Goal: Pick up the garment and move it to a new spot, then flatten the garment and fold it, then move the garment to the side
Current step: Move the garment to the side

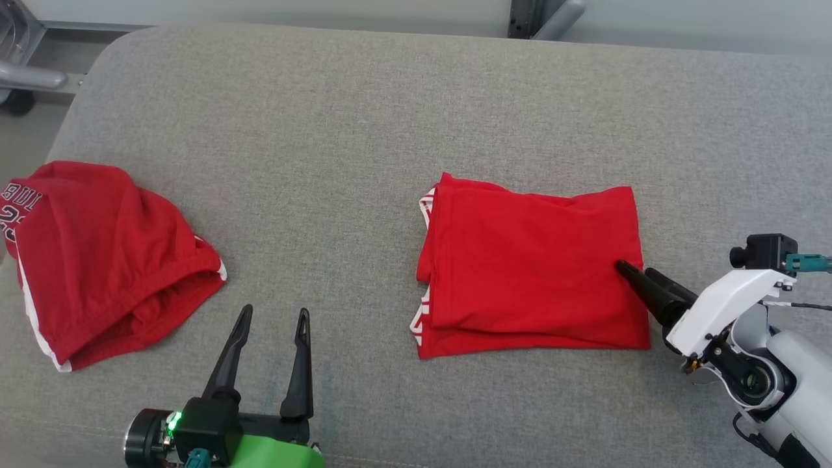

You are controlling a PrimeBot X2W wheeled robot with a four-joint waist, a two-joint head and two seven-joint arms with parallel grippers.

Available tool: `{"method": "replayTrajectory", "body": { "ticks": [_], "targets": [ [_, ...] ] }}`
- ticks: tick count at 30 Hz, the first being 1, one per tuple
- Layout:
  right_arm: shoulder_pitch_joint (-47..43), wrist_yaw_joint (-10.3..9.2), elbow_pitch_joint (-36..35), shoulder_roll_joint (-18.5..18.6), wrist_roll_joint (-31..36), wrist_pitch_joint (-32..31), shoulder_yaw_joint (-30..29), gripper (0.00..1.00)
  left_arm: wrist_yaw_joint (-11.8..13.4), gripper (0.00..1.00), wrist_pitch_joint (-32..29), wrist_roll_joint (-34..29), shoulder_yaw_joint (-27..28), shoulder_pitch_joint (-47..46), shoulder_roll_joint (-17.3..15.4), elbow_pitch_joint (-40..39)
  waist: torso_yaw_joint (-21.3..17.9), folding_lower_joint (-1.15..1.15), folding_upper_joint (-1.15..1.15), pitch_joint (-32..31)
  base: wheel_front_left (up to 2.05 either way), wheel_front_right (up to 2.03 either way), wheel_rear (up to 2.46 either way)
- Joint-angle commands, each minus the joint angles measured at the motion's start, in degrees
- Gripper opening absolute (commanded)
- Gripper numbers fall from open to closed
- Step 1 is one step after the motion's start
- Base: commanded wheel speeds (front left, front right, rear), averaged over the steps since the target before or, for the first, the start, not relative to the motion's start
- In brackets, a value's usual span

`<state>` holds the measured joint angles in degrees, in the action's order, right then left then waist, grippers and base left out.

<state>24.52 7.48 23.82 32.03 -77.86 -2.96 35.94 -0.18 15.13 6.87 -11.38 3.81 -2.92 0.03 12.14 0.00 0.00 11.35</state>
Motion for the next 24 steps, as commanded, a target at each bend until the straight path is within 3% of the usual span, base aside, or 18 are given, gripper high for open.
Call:
{"method": "replayTrajectory", "body": {
  "ticks": [1, 3, 4, 5, 6, 7, 15, 24],
  "targets": [
    [0.8, 0.01, 0.3, 0.5, -0.6, 0.0, 0.3, 1.00, 0.2, 1.00, 0.0, 0.1, -0.1, -1.0, 0.0, 0.0, 0.5, 0.00, 0.00, 0.7, 0.00, 0.00, 0.00],
    [1.3, 0.00, 0.6, 0.7, -1.4, -0.5, 1.1, 0.94, 0.3, 1.00, 0.0, 0.2, -0.2, -1.3, 0.0, 0.0, 0.5, 0.00, 0.00, 1.1, 0.00, 0.00, 0.00],
    [1.5, 0.01, 0.7, 0.8, -1.5, -0.5, 1.4, 0.77, 0.2, 1.00, 0.0, 0.3, -0.2, -1.5, 0.0, 0.0, 0.5, 0.00, 0.00, 1.4, 0.00, 0.00, 0.00],
    [1.8, 0.01, 0.8, 0.9, -1.7, -0.4, 1.8, 0.52, 0.3, 1.00, 0.0, 0.3, -0.3, -1.7, 0.0, 0.0, 0.5, 0.00, 0.00, 1.6, 0.00, 0.00, 0.00],
    [2.1, 0.00, 0.8, 1.0, -1.9, -0.3, 2.0, 0.33, 0.3, 1.00, 0.0, 0.3, -0.3, -1.8, 0.0, -0.1, 0.5, 0.00, 0.00, 1.8, 0.00, 0.00, 0.00],
    [2.3, 0.00, 0.8, 1.1, -2.0, -0.1, 2.3, 0.00, 0.3, 1.00, 0.0, 0.4, -0.4, -2.0, 0.0, -0.1, 0.4, 0.00, 0.00, 2.0, 0.00, 0.00, 0.00],
    [4.7, 0.00, -1.0, 3.5, -0.5, 3.2, 4.7, 0.00, -0.1, 1.00, 0.0, -0.2, -0.1, -2.9, 0.0, 0.1, -2.0, 0.00, 0.00, 3.3, 0.00, 0.00, 0.00],
    [8.4, 0.00, -2.9, 4.9, 1.0, 8.0, 7.7, 0.00, -2.1, 1.00, 0.0, -2.9, 1.1, -5.4, -0.1, 0.0, -9.6, 0.00, 0.00, 6.1, 0.00, 0.00, 0.00]
  ]
}}
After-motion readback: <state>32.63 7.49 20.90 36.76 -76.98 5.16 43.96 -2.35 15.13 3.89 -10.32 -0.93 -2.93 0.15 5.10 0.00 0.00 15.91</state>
